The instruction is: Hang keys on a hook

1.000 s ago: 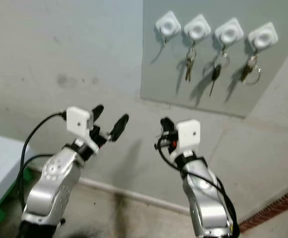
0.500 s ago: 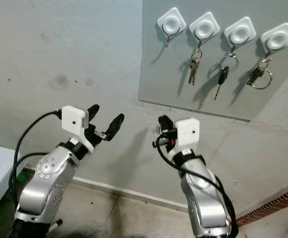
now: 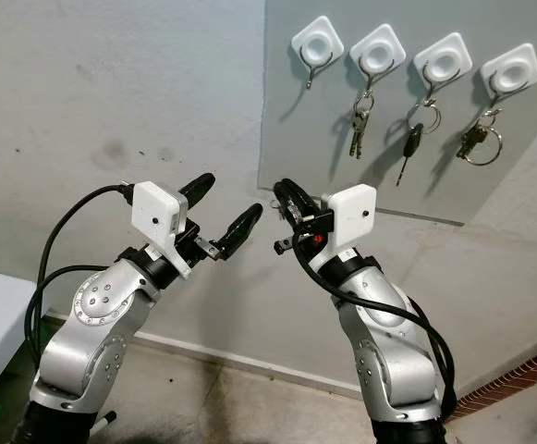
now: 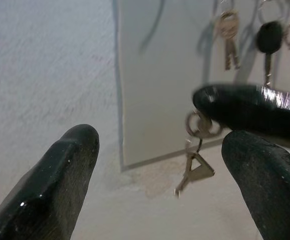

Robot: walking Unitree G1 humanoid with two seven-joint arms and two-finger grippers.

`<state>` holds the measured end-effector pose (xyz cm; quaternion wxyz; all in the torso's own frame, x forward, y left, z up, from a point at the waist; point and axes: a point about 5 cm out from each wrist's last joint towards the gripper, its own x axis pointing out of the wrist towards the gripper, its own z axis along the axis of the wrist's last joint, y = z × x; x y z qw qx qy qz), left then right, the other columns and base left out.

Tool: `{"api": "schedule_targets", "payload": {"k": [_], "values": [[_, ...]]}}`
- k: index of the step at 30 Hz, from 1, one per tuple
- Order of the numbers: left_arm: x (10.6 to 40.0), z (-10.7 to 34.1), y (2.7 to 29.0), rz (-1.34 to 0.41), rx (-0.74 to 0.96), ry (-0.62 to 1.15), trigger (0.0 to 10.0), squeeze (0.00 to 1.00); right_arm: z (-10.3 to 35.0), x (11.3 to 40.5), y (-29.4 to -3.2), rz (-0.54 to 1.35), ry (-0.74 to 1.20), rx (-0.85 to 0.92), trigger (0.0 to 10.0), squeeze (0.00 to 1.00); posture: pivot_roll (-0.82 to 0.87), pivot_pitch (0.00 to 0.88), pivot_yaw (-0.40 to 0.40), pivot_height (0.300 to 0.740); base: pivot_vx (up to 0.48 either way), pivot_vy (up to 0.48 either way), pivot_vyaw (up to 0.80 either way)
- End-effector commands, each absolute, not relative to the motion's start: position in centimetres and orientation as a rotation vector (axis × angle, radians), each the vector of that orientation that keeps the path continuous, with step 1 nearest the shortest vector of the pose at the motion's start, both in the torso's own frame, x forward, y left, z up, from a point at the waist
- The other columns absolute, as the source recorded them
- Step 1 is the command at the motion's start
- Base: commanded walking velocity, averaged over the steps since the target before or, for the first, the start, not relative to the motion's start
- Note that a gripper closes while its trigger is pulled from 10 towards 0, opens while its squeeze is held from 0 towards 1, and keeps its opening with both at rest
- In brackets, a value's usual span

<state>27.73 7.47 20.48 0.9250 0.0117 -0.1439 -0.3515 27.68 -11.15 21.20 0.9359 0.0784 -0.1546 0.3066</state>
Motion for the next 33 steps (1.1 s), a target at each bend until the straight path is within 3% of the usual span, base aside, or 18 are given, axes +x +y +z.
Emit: {"api": "schedule_targets", "payload": {"k": [1,16,33], "values": [[27.5,21.2,7.1,-0.754,0.034,-0.322,10.0,0.0,22.4,27.4,-10.9,0.665,-0.352,0.176,10.0,0.0,-0.04,0.088,0.008,0.74,0.0,0.0,0.0],[28.0,23.6,8.3,-0.749,0.049,-0.397,10.0,0.0,25.9,28.0,-12.3,0.684,-0.459,0.295,10.0,0.0,-0.03,0.077,-0.006,0.74,0.0,0.0,0.0],[28.3,24.4,7.6,-0.776,0.039,-0.427,10.0,0.0,28.0,28.9,-12.1,0.72,-0.52,0.339,10.0,0.0,-0.02,0.047,-0.013,0.74,0.0,0.0,0.0]]}}
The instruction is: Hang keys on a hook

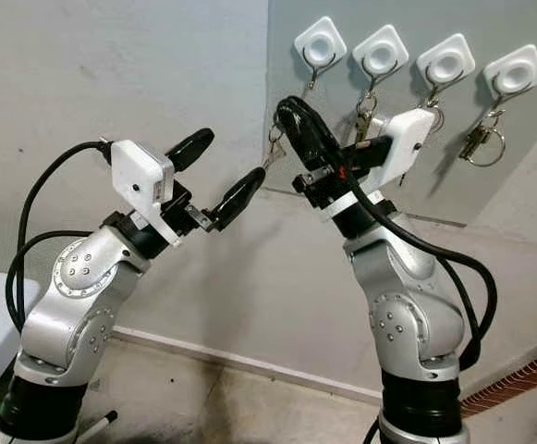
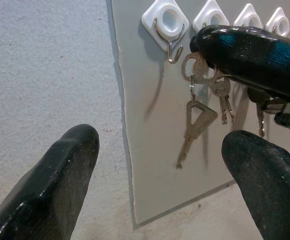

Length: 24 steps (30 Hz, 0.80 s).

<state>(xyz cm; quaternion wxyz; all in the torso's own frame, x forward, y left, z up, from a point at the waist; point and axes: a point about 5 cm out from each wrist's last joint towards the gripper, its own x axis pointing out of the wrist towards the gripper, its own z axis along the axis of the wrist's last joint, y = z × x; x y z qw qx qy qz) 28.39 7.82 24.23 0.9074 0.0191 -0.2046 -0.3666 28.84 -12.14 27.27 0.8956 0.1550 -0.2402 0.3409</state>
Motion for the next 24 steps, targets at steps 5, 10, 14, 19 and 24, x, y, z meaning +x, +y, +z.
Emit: {"api": "schedule_targets", "payload": {"k": [5,10,14,19,24], "values": [[28.1,24.5,7.1,-0.799,0.035,-0.437,10.0,0.0,28.3,29.0,-12.4,0.715,-0.535,0.36,10.0,0.0,-0.02,0.044,-0.012,0.74,0.0,0.0,0.0],[27.9,24.6,6.9,-0.817,0.031,-0.44,10.0,0.0,28.5,28.8,-12.6,0.723,-0.55,0.391,10.0,0.0,-0.03,0.046,-0.003,0.74,0.0,0.0,0.0],[28.0,24.6,6.7,-0.827,0.033,-0.438,10.0,0.0,28.7,28.5,-13.0,0.74,-0.568,0.423,10.0,0.0,-0.03,0.043,0.005,0.74,0.0,0.0,0.0],[28.0,24.7,6.6,-0.836,0.034,-0.437,10.0,0.0,29.2,28.4,-13.5,0.739,-0.595,0.491,10.0,0.0,-0.04,0.046,0.01,0.74,0.0,0.0,0.0],[28.0,24.6,6.5,-0.843,0.029,-0.434,10.0,0.0,29.5,28.2,-13.7,0.742,-0.607,0.545,10.0,0.0,-0.04,0.049,0.011,0.74,0.0,0.0,0.0]]}}
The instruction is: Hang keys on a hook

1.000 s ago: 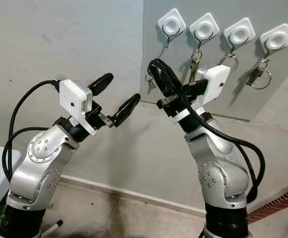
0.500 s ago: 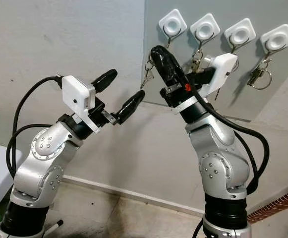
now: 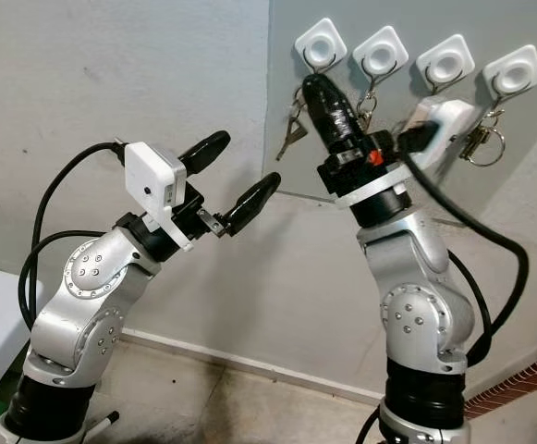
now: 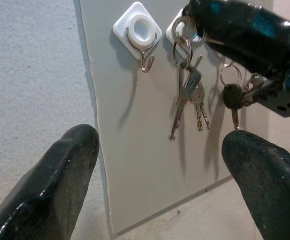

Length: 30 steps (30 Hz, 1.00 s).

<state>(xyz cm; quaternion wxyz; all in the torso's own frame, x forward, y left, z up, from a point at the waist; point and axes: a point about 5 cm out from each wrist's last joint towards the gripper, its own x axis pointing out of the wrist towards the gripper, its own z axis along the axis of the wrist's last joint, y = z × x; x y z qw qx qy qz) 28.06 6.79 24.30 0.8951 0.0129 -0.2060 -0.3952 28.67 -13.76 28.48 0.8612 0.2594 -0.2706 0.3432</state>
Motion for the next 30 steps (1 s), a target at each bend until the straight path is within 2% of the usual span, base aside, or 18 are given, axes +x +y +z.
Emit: {"api": "schedule_targets", "payload": {"k": [1,30], "values": [[27.9,24.7,6.5,-0.844,0.029,-0.435,10.0,0.0,29.5,28.2,-13.8,0.739,-0.605,0.544,10.0,0.0,-0.03,0.049,0.01,0.74,0.0,0.0,0.0],[27.1,25.3,5.9,-0.867,0.012,-0.454,10.0,0.0,29.3,31.3,-13.8,0.637,-0.612,0.624,10.0,0.0,-0.01,0.049,0.001,0.74,0.0,0.0,0.0]]}}
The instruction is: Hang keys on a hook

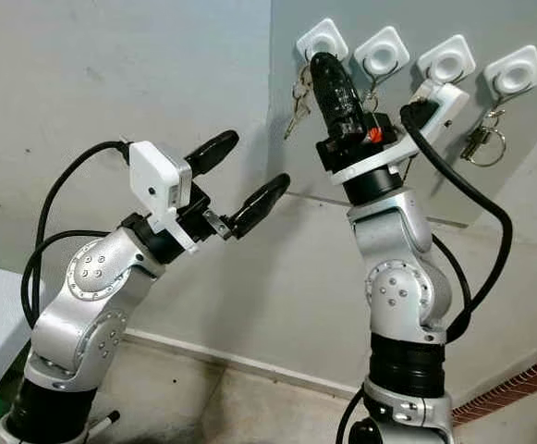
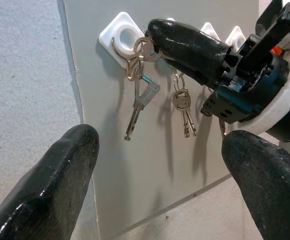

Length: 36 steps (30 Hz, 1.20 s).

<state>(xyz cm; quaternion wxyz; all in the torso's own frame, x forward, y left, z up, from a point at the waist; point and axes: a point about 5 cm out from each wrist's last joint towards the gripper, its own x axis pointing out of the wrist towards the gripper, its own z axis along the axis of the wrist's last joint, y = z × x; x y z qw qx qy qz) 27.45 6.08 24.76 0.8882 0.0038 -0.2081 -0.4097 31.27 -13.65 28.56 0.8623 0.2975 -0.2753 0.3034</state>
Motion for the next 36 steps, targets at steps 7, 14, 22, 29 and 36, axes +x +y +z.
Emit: {"api": "schedule_targets", "payload": {"k": [7,14,22,29,36], "values": [[27.0,25.3,5.8,-0.868,0.008,-0.454,10.0,0.0,29.6,31.7,-13.9,0.625,-0.624,0.624,10.0,0.0,-0.01,0.043,-0.001,0.74,0.0,0.0,0.0],[26.9,25.3,5.8,-0.867,0.004,-0.455,10.0,0.0,29.6,32.0,-14.0,0.623,-0.628,0.621,10.0,0.0,-0.01,0.044,-0.002,0.74,0.0,0.0,0.0],[26.9,25.5,5.8,-0.864,0.001,-0.457,10.0,0.0,29.1,32.5,-14.1,0.611,-0.614,0.632,10.0,0.0,-0.01,0.045,-0.004,0.74,0.0,0.0,0.0],[26.8,25.5,5.8,-0.866,-0.002,-0.456,10.0,0.0,29.0,32.6,-14.1,0.606,-0.609,0.633,10.0,0.0,-0.01,0.049,-0.003,0.74,0.0,0.0,0.0],[26.8,25.5,5.8,-0.864,-0.005,-0.455,10.0,0.0,29.1,32.6,-14.0,0.604,-0.611,0.635,10.0,0.0,0.0,0.05,-0.004,0.74,0.0,0.0,0.0]]}}
